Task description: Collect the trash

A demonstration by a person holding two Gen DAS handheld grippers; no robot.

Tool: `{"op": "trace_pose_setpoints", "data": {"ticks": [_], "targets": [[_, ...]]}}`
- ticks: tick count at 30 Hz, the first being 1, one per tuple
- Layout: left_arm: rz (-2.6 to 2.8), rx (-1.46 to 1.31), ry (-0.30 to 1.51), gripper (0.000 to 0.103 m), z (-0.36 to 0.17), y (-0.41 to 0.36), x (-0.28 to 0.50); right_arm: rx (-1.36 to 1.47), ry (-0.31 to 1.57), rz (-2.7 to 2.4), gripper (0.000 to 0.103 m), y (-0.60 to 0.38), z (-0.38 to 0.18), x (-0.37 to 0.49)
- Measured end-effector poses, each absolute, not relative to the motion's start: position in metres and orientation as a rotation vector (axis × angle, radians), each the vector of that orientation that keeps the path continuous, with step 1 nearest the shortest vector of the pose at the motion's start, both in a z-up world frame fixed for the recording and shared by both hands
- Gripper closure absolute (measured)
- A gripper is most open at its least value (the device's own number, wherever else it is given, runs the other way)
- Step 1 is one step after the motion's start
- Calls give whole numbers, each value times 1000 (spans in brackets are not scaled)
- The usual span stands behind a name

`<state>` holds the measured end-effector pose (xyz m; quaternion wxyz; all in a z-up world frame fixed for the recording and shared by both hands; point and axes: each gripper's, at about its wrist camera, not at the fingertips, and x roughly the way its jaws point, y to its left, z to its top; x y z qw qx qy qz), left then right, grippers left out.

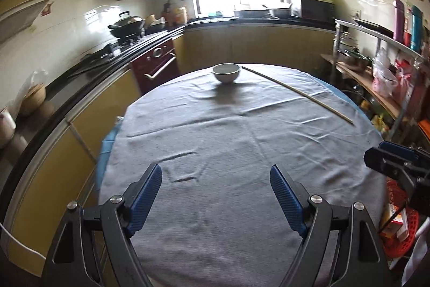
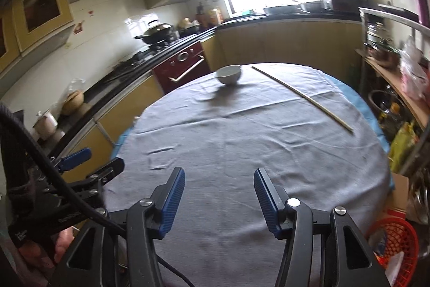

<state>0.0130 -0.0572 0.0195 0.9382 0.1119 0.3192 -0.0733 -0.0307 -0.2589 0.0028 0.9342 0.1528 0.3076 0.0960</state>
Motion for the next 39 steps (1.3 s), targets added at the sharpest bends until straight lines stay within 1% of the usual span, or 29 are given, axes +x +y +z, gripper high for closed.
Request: {"op": "trace_pose_setpoints", "data": {"ticks": [7,15,39], "targets": [[-115,227,645,20,23,-40,7,285,647,236,45,-223,-2,-24],[-82,230,628,20,32,-21,-2,277,640,243,45,-207,0,-27],[-62,236,641,20,38,8,-1,267,653,224,45,-184,-2,-18]]}}
